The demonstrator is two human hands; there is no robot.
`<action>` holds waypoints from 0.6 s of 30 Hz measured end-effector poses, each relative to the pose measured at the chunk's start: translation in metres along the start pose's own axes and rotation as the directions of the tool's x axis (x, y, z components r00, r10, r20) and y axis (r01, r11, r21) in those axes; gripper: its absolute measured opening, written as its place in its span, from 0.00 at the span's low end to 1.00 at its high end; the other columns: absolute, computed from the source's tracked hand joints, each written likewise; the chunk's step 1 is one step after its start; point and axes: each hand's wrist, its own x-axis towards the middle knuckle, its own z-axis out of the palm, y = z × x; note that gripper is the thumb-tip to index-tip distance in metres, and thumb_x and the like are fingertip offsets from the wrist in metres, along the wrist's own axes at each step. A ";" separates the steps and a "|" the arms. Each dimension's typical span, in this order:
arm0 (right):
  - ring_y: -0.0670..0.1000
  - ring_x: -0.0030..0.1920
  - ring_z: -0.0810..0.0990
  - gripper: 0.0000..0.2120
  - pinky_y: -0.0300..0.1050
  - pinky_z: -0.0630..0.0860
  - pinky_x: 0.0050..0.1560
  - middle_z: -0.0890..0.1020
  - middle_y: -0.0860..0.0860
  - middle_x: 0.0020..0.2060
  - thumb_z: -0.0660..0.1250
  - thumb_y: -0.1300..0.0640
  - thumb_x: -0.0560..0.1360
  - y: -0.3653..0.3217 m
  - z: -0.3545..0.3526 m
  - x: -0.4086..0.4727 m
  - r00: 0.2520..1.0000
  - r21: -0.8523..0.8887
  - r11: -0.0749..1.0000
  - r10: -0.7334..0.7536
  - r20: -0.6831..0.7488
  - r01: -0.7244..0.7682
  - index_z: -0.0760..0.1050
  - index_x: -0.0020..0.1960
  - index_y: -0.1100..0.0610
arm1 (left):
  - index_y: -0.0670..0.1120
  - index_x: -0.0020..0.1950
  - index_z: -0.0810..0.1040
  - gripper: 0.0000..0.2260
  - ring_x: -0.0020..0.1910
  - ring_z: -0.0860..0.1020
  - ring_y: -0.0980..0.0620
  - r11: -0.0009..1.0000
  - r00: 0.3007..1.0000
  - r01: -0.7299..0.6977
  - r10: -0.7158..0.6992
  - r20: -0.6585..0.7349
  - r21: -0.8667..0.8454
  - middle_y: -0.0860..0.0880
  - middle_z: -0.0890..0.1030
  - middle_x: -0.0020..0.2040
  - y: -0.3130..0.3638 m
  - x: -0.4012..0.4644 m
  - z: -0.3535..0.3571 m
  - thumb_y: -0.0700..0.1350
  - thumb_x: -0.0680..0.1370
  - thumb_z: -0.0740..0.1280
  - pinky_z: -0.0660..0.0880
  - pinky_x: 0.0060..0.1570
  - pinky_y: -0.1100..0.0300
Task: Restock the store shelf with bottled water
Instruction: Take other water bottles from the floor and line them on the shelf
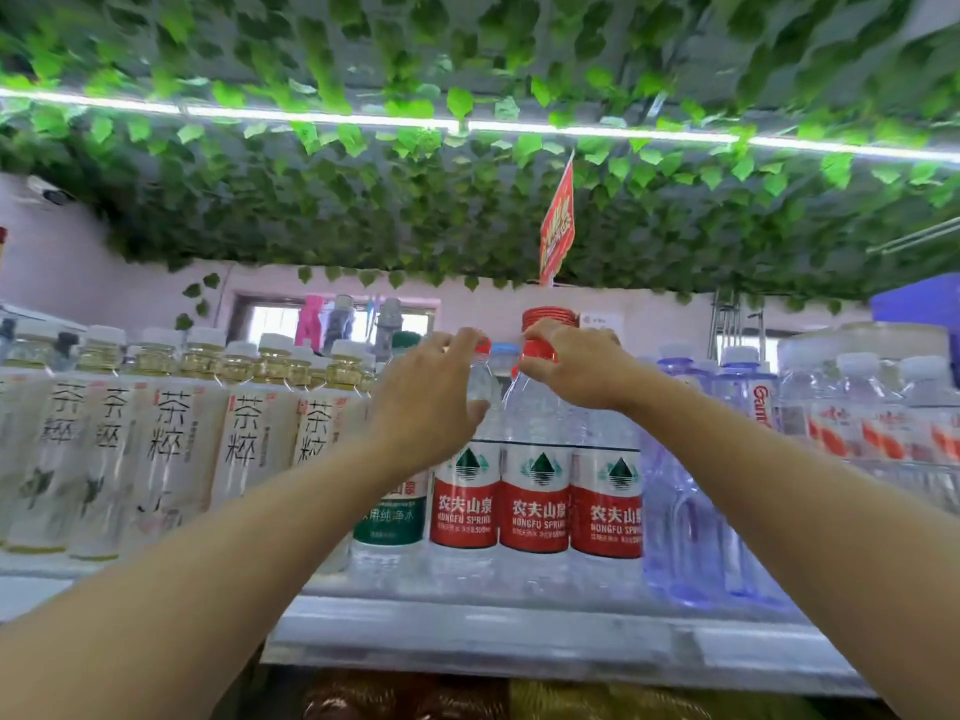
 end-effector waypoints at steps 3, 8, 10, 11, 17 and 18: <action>0.57 0.64 0.71 0.20 0.61 0.48 0.72 0.76 0.53 0.62 0.57 0.45 0.80 0.002 0.005 0.004 1.000 0.002 1.000 0.009 -0.005 -0.009 0.66 0.68 0.51 | 0.53 0.72 0.59 0.24 0.59 0.75 0.45 0.998 0.994 0.004 -0.010 0.108 0.056 0.46 0.75 0.63 0.002 0.026 0.001 0.51 0.78 0.62 0.73 0.59 0.47; 0.58 0.63 0.71 0.15 0.60 0.45 0.73 0.78 0.54 0.57 0.56 0.49 0.81 0.001 0.012 0.006 0.995 -0.006 0.999 0.034 -0.095 -0.035 0.69 0.64 0.53 | 0.54 0.70 0.64 0.18 0.59 0.75 0.44 0.973 0.977 -0.033 -0.017 0.214 0.229 0.47 0.77 0.62 0.007 0.039 0.001 0.53 0.81 0.58 0.67 0.61 0.49; 0.58 0.62 0.72 0.14 0.60 0.46 0.73 0.78 0.54 0.56 0.55 0.49 0.81 0.000 0.014 0.007 0.992 -0.004 0.999 0.046 -0.121 -0.047 0.70 0.63 0.53 | 0.54 0.70 0.64 0.18 0.60 0.75 0.44 0.972 0.969 -0.029 -0.030 0.245 0.235 0.46 0.76 0.63 0.009 0.037 0.004 0.54 0.80 0.59 0.69 0.60 0.49; 0.57 0.61 0.72 0.14 0.59 0.46 0.73 0.78 0.54 0.56 0.55 0.49 0.81 0.000 0.014 0.008 0.990 -0.008 0.999 0.048 -0.134 -0.050 0.71 0.62 0.53 | 0.54 0.70 0.64 0.19 0.59 0.75 0.43 0.977 0.967 -0.017 -0.037 0.251 0.211 0.45 0.76 0.63 0.009 0.037 0.005 0.53 0.80 0.59 0.70 0.59 0.49; 0.57 0.62 0.73 0.14 0.57 0.47 0.72 0.79 0.54 0.57 0.56 0.50 0.81 -0.004 0.016 0.008 0.982 -0.007 0.997 0.071 -0.177 -0.073 0.72 0.62 0.53 | 0.51 0.70 0.65 0.20 0.61 0.74 0.44 0.996 0.958 0.019 -0.044 0.283 0.090 0.45 0.74 0.66 0.008 0.040 0.008 0.49 0.79 0.63 0.73 0.59 0.47; 0.56 0.62 0.73 0.14 0.56 0.48 0.73 0.79 0.54 0.57 0.56 0.50 0.81 -0.004 0.017 0.008 0.980 -0.011 0.997 0.078 -0.181 -0.081 0.72 0.62 0.53 | 0.50 0.70 0.65 0.20 0.61 0.74 0.44 0.996 0.957 0.023 -0.047 0.285 0.085 0.45 0.73 0.66 0.008 0.041 0.008 0.48 0.79 0.63 0.73 0.59 0.47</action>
